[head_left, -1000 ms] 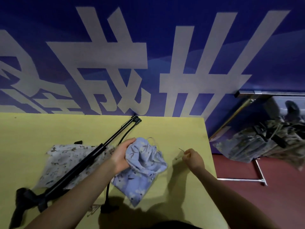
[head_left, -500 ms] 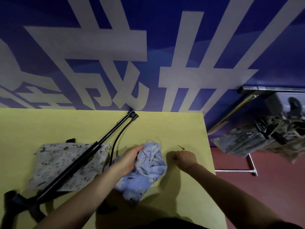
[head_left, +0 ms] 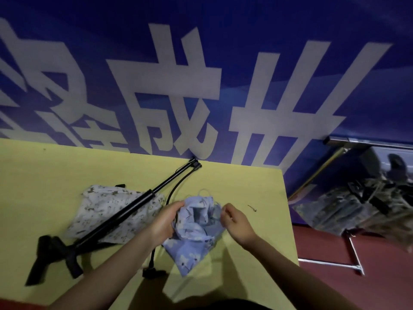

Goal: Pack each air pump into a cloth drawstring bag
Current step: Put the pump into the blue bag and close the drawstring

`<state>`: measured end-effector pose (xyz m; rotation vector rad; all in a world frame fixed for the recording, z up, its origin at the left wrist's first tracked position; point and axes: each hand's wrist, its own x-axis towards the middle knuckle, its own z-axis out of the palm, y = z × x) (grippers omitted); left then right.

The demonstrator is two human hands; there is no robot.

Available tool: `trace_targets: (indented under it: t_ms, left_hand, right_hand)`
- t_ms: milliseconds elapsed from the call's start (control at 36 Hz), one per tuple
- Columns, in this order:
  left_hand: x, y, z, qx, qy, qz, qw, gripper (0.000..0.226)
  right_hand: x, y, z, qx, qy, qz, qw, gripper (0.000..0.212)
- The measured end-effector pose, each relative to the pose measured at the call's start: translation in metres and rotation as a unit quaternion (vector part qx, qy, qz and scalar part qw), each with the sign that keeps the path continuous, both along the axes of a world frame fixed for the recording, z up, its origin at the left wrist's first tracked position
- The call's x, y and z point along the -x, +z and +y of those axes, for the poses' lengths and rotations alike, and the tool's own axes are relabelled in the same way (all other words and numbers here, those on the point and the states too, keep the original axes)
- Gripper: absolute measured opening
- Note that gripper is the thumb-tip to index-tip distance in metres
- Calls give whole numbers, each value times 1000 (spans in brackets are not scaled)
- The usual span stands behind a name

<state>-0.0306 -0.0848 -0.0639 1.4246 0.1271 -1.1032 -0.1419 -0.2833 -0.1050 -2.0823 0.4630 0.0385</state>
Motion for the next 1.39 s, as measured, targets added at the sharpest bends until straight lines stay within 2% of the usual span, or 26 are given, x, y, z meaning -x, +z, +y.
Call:
trace_targets:
  t_ms: [111,222,333,417,472,528,694,833,917,1028,1083,1139,1278,1389]
  left_hand:
    - [19,18,-3,42,15,-30,999,37]
    - [30,35,5,68,41,-39,996,44]
    - [43,44,24,86,109,-22,990,40]
    - [54,42,39,77,194,-48,977,23]
    - [60,38,49,88,198,-53,975,38]
    - [72,35,62,111,186,-19,976,48]
    - [93,24,74,98,192,-55,975,44]
    - [93,15,71,40,202,-64,977,38]
    - [92,9,70,-4,221,-65,973,36]
    - [89,4,59,5,230,-47,972,29]
    - [88,6,50,14,216,-43,975,20]
    - [84,5,44,2,192,-56,980,26]
    - [81,-1,27,-36,133,-98,986,20]
    - [75,-10,17,-54,100,-77,990,20]
  right_hand:
    - [-7,20,39,-29,132,-24,991,27]
    - [-16,21,61,-48,145,-9,988,20]
    - [-18,15,74,-16,167,42,985,15]
    - [-13,12,80,18,217,50,975,17]
    - [-8,10,80,34,237,43,970,19]
    - [-3,6,83,55,248,40,966,25]
    - [11,-2,85,91,227,30,969,29]
    - [21,-1,75,102,203,39,973,36]
    - [25,1,66,133,195,35,971,32]
    - [30,6,55,166,200,32,965,32]
    - [33,9,47,174,192,36,965,40]
    - [35,11,39,180,184,45,965,46]
    - [39,13,17,192,145,71,968,28]
    - [40,19,7,195,135,78,968,37]
